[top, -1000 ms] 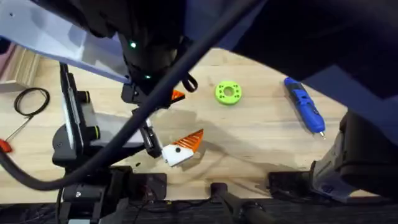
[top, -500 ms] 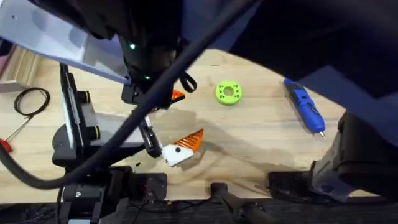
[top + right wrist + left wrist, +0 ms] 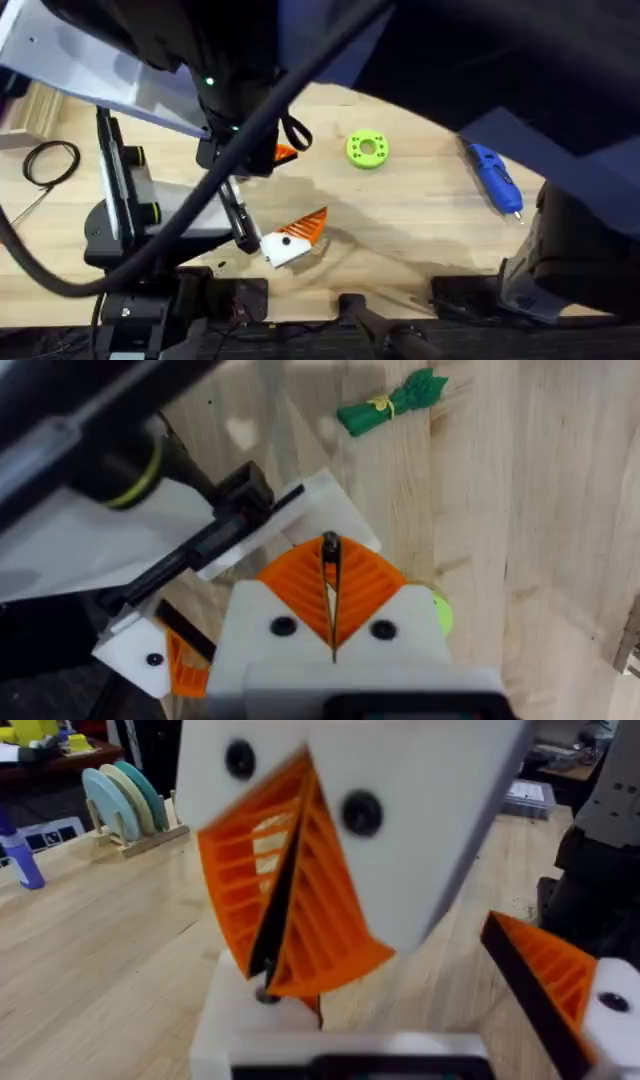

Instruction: Pick up the gripper from the table and insert it into the empty holder that is missing its gripper. Then pick up a screw, insert it into the mounting hole, and use the screwdriver to tighten it. Finally, clean up the table by picking up the vegetable and placing it into the bucket.

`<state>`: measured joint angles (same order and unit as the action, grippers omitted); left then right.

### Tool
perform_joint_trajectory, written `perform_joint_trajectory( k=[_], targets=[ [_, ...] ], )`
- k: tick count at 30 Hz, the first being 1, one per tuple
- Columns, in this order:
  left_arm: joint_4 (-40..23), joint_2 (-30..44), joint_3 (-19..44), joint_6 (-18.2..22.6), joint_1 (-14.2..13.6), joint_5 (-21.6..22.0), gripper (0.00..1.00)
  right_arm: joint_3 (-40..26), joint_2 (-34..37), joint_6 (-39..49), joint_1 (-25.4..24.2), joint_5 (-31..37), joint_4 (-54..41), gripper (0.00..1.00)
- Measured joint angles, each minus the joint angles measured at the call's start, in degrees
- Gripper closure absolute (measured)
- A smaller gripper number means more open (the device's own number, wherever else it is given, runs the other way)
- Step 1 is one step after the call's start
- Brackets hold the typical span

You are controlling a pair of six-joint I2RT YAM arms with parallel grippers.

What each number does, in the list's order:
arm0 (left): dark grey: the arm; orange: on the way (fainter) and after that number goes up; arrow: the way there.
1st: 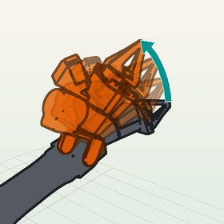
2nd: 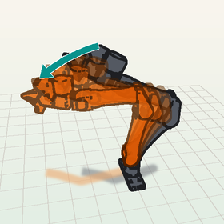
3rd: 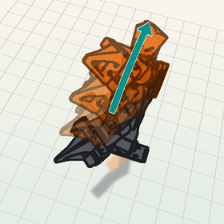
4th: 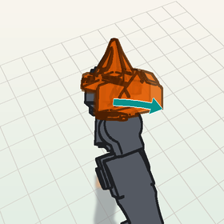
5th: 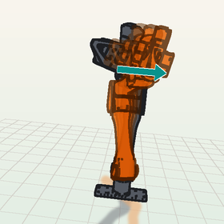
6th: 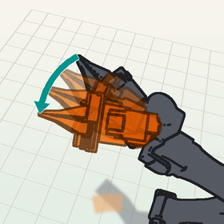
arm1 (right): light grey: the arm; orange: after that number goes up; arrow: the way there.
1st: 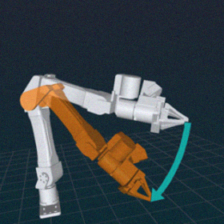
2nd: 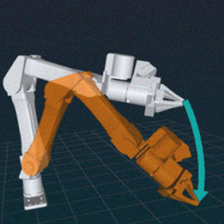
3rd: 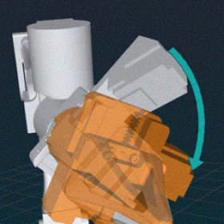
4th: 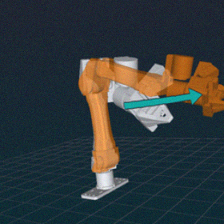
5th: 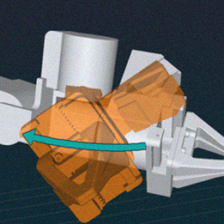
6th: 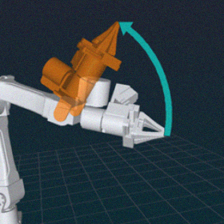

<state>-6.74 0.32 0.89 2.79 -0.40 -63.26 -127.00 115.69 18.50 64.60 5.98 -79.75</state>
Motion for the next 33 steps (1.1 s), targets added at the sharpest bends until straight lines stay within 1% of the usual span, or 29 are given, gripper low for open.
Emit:
perform_joint_trajectory(
  k=[20, 21, 24, 27, 28, 29, 33],
  targets=[
    [-0.1, 0.1, 0.0, -0.5, 0.0, 0.0, 0.015, 0.0, 1.3, 0.0, 0.0, 0.0, -0.1, 0.995],
    [-0.1, 0.1, 0.0, -0.5, 0.0, 0.0, 0.015, 0.0, 1.3, -0.2, 0.0, 0.0, -0.1, 0.934],
    [-0.1, 0.1, 0.0, -0.7, 0.0, -0.2, 0.015, 0.0, 1.3, 0.1, -0.1, 0.6, 0.2, 0.494],
    [-0.1, 0.1, 0.0, -0.6, 0.0, -0.2, 0.015, 0.0, 1.1, 0.6, -0.6, 1.0, -0.2, 0.103],
    [-0.1, 0.0, 0.0, -0.6, 0.0, -0.2, 0.015, 0.0, 0.9, 0.6, -0.9, 0.9, -0.2, 0.071],
    [-0.1, 0.0, 0.0, -0.4, 0.0, -0.2, 0.015, 0.0, 0.9, 0.6, -1.1, 0.8, -0.2, 0.063],
    [-0.1, 0.0, 0.0, -0.2, 0.0, -0.2, 0.015, 0.0, 0.8, 0.3, -1.4, 0.5, -0.3, 0.058]
  ],
)
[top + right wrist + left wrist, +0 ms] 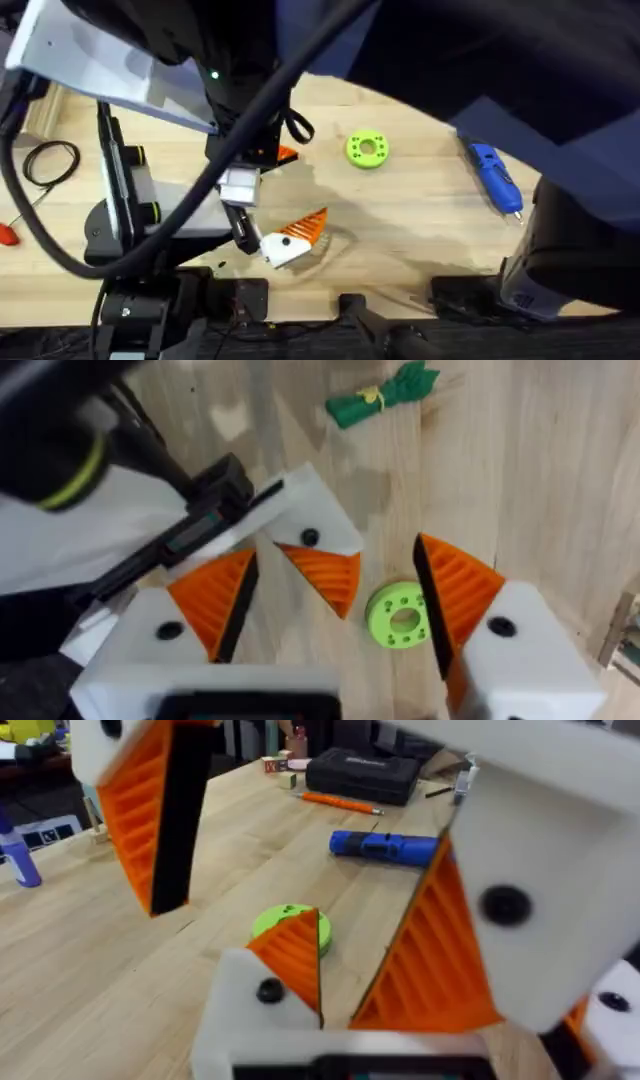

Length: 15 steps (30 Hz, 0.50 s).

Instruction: Pick up the gripper from the table and insert it into the empty holder that is missing its gripper. Then pick up a screw, insert it into the mounting hole, and use the screwdriver to tighten it. Finally, clean up the table by picking up the vegetable and placing it into the bucket.

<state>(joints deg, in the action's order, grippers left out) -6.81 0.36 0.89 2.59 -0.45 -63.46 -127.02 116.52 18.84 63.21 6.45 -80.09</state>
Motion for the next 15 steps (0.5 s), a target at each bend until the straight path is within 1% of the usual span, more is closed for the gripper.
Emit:
perform_joint_trajectory(
  k=[8, 12, 15],
  targets=[
    [0.0, 0.0, 0.0, 0.0, 0.0, 0.0, 0.015, 0.0, -0.4, -1.2, -3.8, -6.0, -2.1, 0.059],
    [0.0, 0.0, 0.0, 0.0, 0.0, 0.0, 0.014, 0.0, -1.6, -2.0, -5.4, -7.2, -2.1, 0.058],
    [0.0, 0.0, 0.0, 0.0, 0.0, 0.0, 0.015, 0.0, -3.0, -2.6, -5.6, -7.7, -2.2, 0.059]
  ],
)
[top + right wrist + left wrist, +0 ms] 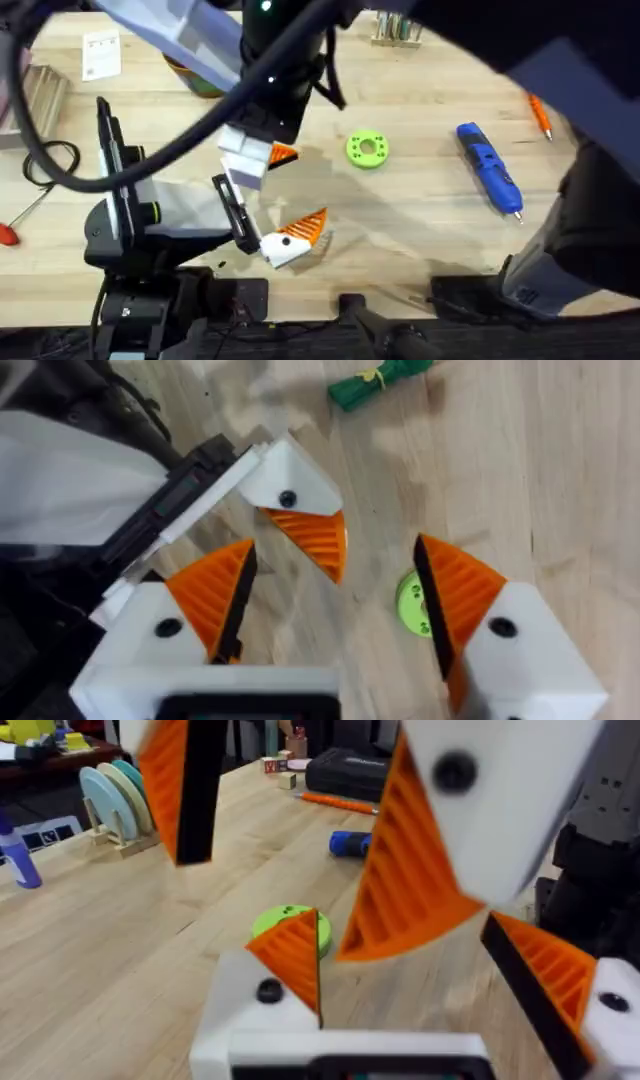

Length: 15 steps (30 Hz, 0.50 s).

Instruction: Pick up the gripper from the table and insert it into the empty holder that is missing its gripper. Then pick up a screw, insert it into the mounting hole, and use the screwdriver to tighten it. Finally, clean up the table by picking up the vegetable and placing it into the bucket.

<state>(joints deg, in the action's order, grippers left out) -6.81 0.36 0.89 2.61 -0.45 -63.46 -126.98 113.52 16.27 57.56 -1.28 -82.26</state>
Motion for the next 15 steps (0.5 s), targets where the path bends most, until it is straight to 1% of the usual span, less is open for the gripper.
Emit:
perform_joint_trajectory(
  k=[5, 8, 10, 13, 15],
  targets=[
    [0.0, 0.0, 0.0, 0.0, 0.0, 0.0, 0.015, 0.6, -2.4, -3.0, -0.5, -0.3, 0.8, 0.059],
    [0.0, 0.0, 0.0, 0.0, 0.0, 0.0, 0.015, 4.7, -4.7, -5.1, -1.3, -0.5, 4.5, 0.058],
    [0.0, 0.0, 0.0, 0.0, 0.0, 0.0, 0.015, 9.7, -7.1, -6.5, -1.9, -0.6, 8.9, 0.058],
    [0.0, 0.0, 0.0, 0.0, 0.0, 0.0, 0.015, 19.4, -11.9, -8.9, -3.1, -0.7, 16.4, 0.059],
    [0.0, 0.0, 0.0, 0.0, 0.0, 0.0, 0.015, 24.9, -15.0, -10.7, -4.3, -0.8, 19.7, 0.058]
  ],
)
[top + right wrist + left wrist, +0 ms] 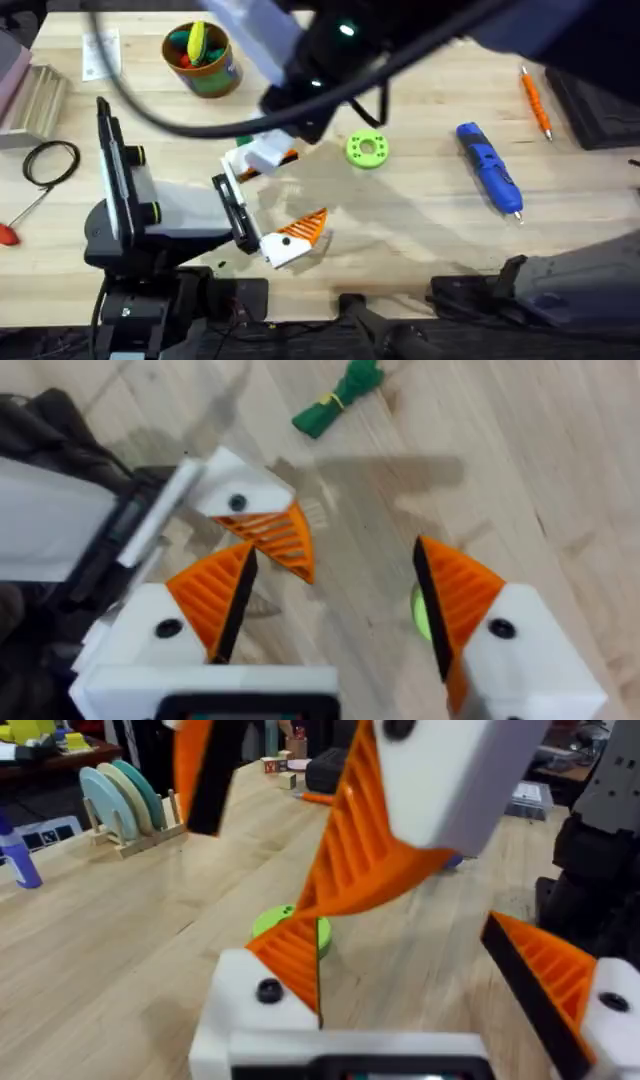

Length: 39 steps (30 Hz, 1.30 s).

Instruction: Pick up the gripper from the table and insert it into the empty holder that is missing its gripper. Then pick up a screw, insert it into the mounting hole, and use the screwdriver to tighten it. Finally, clean up the table by picking up the vegetable and placing it into the bucket.

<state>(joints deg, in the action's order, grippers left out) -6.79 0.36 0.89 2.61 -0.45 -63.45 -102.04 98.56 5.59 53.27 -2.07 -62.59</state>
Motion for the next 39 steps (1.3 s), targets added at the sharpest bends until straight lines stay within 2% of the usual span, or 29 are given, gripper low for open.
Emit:
perform_joint_trajectory(
  k=[4, 8, 15, 31, 39],
  targets=[
    [0.0, 0.0, 0.0, 0.0, 0.0, 0.0, 0.015, 9.2, -5.9, -4.6, -3.9, -0.3, 4.9, 0.058],
    [0.0, 0.0, 0.0, 0.0, 0.0, 0.0, 0.015, 13.7, -10.0, -9.1, -8.6, -0.4, 6.7, 0.059],
    [0.0, 0.0, 0.0, 0.0, 0.0, 0.0, 0.015, 15.0, -12.0, -13.3, -15.8, -0.3, 4.4, 0.057],
    [0.0, 0.0, 0.0, 0.0, 0.0, 0.0, 0.014, 16.5, -12.0, -14.3, -26.2, 2.5, 1.2, 0.045],
    [-0.1, 0.0, 0.0, 0.0, 0.0, 0.0, 0.015, 16.6, -12.0, -14.2, -27.7, 2.9, -0.2, 0.041]
  ],
)
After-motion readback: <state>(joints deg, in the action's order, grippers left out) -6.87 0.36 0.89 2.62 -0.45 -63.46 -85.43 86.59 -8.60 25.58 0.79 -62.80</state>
